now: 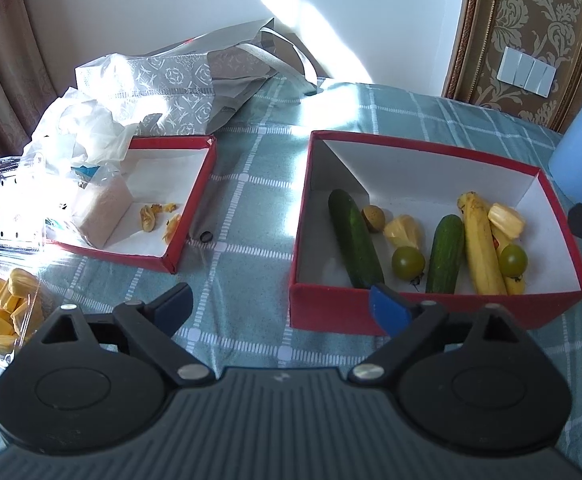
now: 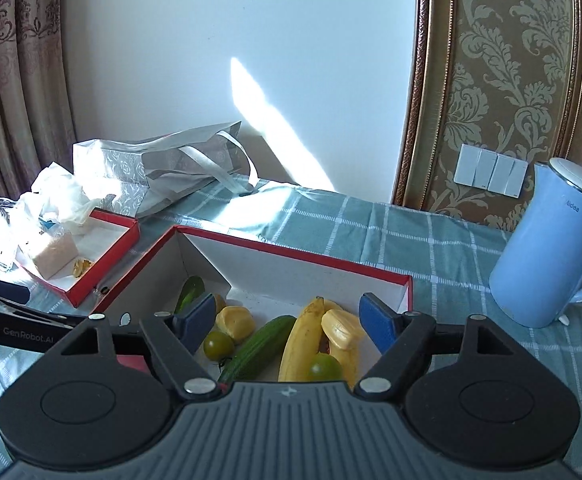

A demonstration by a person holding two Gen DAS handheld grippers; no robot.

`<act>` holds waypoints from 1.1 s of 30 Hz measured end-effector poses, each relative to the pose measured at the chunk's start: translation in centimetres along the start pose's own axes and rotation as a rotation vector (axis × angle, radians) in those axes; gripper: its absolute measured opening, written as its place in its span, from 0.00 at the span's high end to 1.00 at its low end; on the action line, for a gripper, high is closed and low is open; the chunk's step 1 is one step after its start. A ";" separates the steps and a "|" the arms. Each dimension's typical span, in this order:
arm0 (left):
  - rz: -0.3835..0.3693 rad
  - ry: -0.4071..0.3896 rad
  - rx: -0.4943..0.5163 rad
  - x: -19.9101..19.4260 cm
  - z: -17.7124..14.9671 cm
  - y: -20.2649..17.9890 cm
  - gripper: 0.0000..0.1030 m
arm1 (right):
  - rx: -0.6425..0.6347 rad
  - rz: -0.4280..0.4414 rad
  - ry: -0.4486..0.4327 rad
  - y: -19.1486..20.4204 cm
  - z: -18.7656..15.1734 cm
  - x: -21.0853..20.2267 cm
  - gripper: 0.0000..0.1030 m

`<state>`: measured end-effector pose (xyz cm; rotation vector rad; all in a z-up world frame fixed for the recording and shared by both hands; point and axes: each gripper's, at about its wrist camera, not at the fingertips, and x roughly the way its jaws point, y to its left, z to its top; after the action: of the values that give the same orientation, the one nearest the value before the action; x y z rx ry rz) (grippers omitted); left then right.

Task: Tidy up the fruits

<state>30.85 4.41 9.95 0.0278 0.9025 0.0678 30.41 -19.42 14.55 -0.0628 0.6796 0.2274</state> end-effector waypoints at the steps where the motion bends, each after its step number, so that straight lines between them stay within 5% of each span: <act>1: -0.001 -0.003 0.002 -0.1 -0.1 -0.1 0.08 | 0.012 -0.006 0.005 -0.2 -0.2 -0.4 0.24; 22: -0.056 -0.009 0.035 -1.5 -1.6 -1.6 0.01 | 0.069 -0.073 0.106 0.3 -6.2 -4.4 0.24; 33: -0.144 -0.013 0.141 -1.9 -4.5 -4.1 0.00 | 0.006 -0.076 0.107 1.8 -7.9 -5.7 0.24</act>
<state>26.36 0.16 8.45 0.0944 0.8924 -0.1299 20.86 -19.80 12.07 -0.0956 0.7825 0.1497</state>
